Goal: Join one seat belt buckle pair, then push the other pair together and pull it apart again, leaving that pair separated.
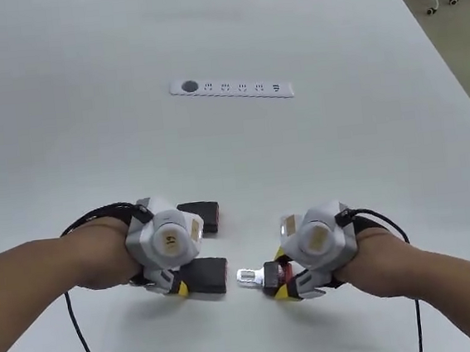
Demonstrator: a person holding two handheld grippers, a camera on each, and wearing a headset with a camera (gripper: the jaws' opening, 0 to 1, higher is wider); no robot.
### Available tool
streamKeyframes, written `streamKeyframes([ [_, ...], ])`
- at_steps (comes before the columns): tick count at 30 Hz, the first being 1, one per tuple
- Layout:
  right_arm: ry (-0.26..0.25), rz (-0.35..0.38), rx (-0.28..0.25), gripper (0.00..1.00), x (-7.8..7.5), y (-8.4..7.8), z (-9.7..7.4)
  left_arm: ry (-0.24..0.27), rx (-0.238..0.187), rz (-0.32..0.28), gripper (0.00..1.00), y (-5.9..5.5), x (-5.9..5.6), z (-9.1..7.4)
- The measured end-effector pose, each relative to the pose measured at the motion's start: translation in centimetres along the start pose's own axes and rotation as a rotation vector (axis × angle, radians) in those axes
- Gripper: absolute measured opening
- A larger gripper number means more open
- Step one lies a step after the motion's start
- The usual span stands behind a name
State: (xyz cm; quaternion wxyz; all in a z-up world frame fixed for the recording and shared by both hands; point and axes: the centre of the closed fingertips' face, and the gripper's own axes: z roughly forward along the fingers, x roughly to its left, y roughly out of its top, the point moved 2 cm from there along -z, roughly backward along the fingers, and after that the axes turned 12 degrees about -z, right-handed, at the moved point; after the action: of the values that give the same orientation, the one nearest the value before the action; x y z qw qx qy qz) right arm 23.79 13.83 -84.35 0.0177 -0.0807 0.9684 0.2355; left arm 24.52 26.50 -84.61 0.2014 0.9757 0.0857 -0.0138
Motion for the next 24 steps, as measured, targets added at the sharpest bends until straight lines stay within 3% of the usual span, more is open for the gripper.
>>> streamKeyframes([
  [15,-0.005,-0.041,-0.002,0.33,-0.5,1.7,0.8,0.005,0.012,-0.001,0.31,0.0,0.0,0.0],
  [24,-0.013,-0.005,-0.046,0.32,-0.7,2.0,1.0,0.002,0.005,-0.006,0.31,-0.1,0.0,0.0],
])
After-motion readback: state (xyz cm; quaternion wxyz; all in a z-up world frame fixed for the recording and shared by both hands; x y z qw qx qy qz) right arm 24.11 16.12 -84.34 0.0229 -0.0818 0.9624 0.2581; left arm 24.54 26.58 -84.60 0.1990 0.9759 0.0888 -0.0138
